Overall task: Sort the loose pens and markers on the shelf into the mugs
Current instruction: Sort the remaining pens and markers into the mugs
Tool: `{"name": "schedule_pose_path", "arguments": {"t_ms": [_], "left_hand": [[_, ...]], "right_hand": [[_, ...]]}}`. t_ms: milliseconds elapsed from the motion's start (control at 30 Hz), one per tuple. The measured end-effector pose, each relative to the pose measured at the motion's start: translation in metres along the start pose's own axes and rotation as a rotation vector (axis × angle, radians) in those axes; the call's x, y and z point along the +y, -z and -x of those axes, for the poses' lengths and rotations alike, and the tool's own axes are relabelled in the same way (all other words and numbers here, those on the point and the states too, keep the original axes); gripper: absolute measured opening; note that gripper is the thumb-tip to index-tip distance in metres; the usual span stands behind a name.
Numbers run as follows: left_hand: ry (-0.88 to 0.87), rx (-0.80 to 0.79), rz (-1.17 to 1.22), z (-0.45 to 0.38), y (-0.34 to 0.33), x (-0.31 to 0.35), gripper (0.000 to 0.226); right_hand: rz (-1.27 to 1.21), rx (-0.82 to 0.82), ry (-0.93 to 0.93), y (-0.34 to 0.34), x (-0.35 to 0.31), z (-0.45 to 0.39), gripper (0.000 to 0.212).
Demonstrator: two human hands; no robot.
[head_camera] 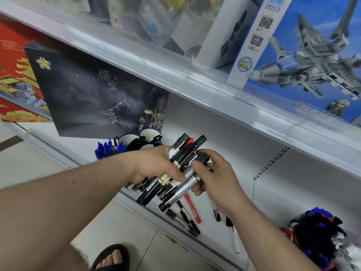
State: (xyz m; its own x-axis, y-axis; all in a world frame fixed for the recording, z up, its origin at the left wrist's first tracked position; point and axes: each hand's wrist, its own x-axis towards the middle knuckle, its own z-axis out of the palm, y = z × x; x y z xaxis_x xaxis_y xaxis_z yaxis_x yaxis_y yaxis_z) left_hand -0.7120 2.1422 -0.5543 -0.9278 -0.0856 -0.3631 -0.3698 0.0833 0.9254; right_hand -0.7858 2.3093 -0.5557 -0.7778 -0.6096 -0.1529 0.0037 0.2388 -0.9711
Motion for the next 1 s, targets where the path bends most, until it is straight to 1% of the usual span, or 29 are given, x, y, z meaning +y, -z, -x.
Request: {"name": "schedule_pose_path", "arguments": {"t_ms": [67,167,267,367,500,567,667,767,833,933,1000], "left_hand": [[0.032,0.067,0.065,0.000,0.015,-0.011,0.031],[0.138,0.281,0.223,0.006,0.048,-0.029,0.030],[0.189,0.496,0.347,0.013,0.079,-0.041,0.023],[0.198,0.601,0.381,0.015,0.096,-0.046,0.015],[0.202,0.600,0.404,0.014,0.098,-0.047,0.015],[0.183,0.583,0.390,0.013,0.096,-0.047,0.016],[0.148,0.564,0.304,0.013,0.096,-0.048,0.017],[0.136,0.557,0.270,0.012,0.096,-0.050,0.022],[0.134,0.543,0.255,0.012,0.095,-0.052,0.022],[0.121,0.510,0.250,0.010,0.094,-0.054,0.015],[0.118,0.484,0.243,0.010,0.093,-0.053,0.018]], "right_hand": [[-0.031,0.047,0.003,-0.004,0.002,-0.009,0.015],[-0.041,0.231,0.055,-0.010,0.009,-0.027,0.011],[0.056,0.364,0.136,-0.021,0.021,-0.058,0.006],[0.184,0.401,0.192,-0.044,0.034,-0.102,0.003],[0.413,0.358,0.238,-0.085,0.047,-0.157,0.017],[0.519,0.317,0.244,-0.103,0.056,-0.178,0.018],[0.693,0.235,0.214,-0.125,0.073,-0.202,0.020],[0.949,0.158,0.233,-0.140,0.093,-0.213,0.024],[1.127,0.095,0.257,-0.146,0.105,-0.214,0.024],[1.265,0.057,0.252,-0.147,0.115,-0.215,0.030],[1.319,0.000,0.228,-0.145,0.114,-0.217,0.038]]}}
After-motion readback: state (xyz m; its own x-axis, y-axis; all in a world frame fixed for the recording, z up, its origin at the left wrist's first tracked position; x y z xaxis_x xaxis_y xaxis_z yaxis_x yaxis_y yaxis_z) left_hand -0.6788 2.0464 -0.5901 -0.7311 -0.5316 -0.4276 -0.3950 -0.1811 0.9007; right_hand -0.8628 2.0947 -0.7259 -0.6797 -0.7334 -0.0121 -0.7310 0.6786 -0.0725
